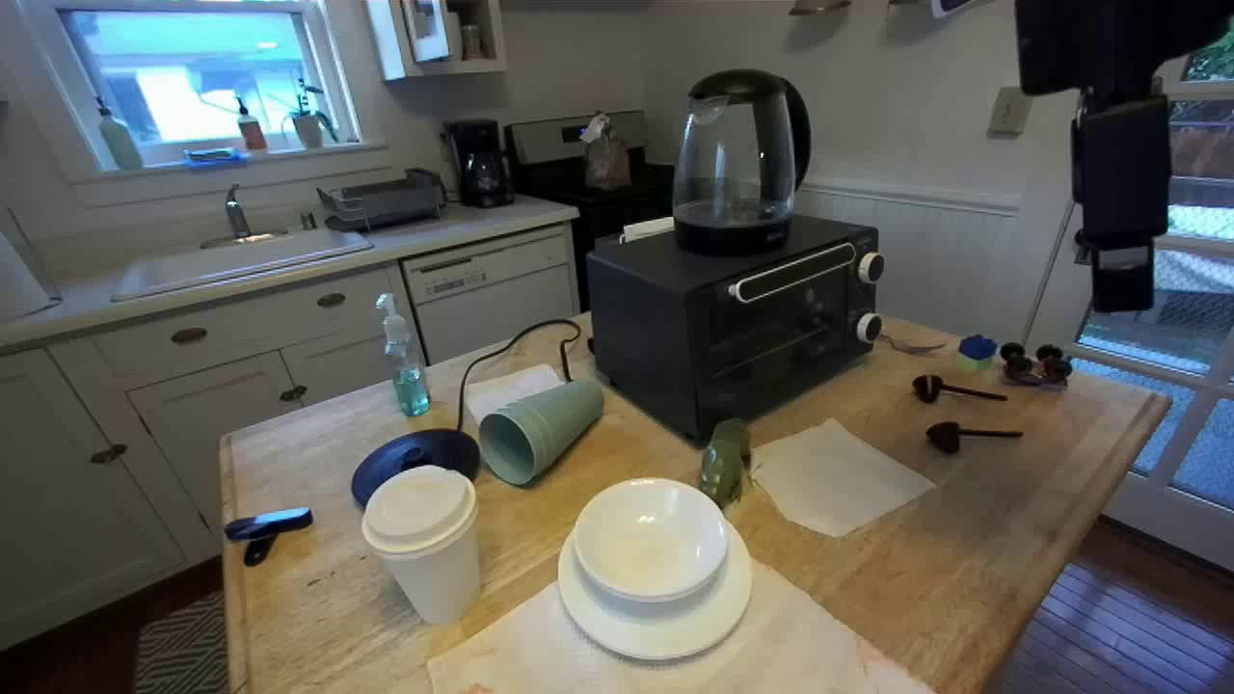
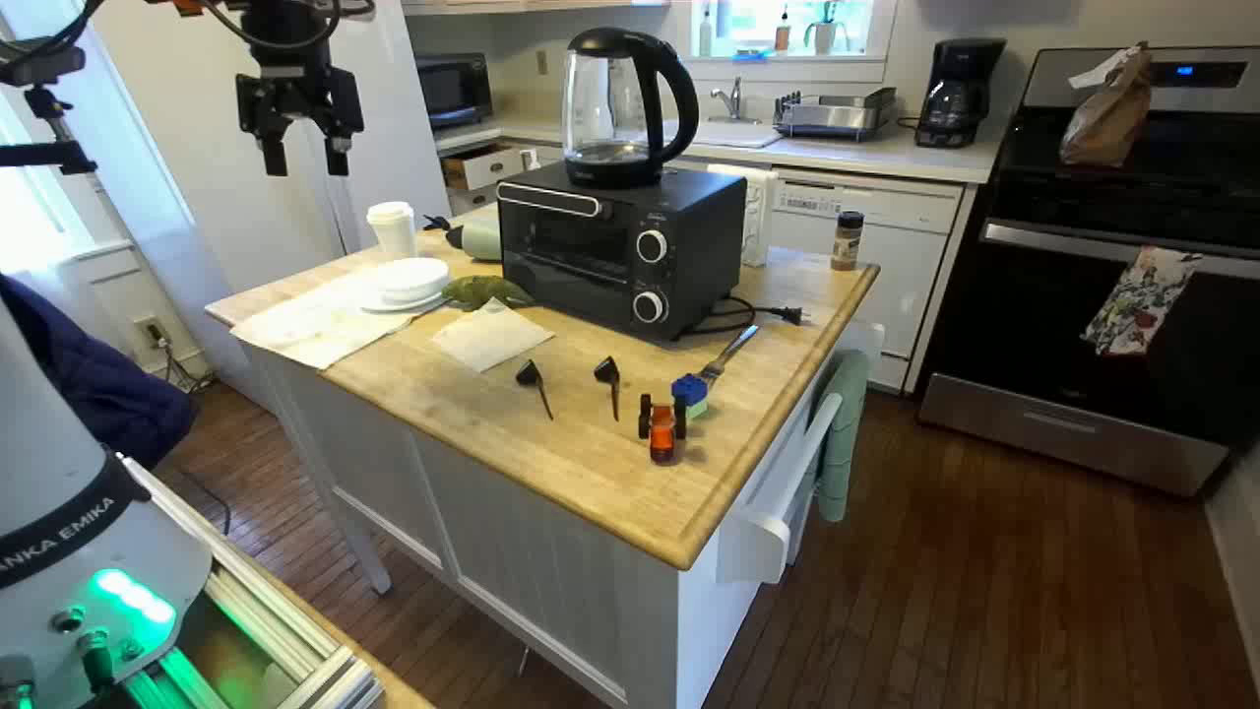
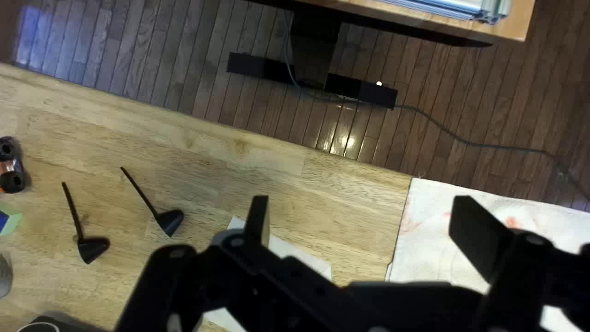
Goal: Stack the two measuring spoons together
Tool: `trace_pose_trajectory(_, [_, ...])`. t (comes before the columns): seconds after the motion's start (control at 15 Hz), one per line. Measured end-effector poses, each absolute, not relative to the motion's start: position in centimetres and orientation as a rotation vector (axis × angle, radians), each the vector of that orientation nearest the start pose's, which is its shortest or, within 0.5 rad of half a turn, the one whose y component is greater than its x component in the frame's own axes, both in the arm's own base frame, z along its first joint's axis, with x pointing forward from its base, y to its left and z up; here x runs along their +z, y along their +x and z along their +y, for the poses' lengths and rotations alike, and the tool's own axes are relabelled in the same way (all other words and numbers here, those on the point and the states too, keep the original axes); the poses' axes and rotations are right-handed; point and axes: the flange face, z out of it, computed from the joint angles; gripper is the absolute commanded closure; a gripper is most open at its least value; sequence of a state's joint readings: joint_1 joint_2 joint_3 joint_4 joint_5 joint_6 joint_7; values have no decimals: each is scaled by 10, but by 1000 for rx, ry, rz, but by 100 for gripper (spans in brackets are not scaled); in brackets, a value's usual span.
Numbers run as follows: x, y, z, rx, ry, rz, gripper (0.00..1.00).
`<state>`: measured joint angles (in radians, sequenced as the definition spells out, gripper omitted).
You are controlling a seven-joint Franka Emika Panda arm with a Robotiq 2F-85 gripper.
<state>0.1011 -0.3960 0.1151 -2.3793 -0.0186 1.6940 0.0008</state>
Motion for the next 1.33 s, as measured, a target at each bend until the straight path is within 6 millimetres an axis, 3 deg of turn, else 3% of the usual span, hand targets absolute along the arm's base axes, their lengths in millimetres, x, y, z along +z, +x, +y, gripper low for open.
trace_pose_trajectory(0.6, [448,385,79,464,-3210,-336,0])
trace_pose_trajectory(0.87, [424,389,49,507,-3283,-373,0])
trace_pose_trajectory(1.33, [357,400,-19,402,-3277,-499,0])
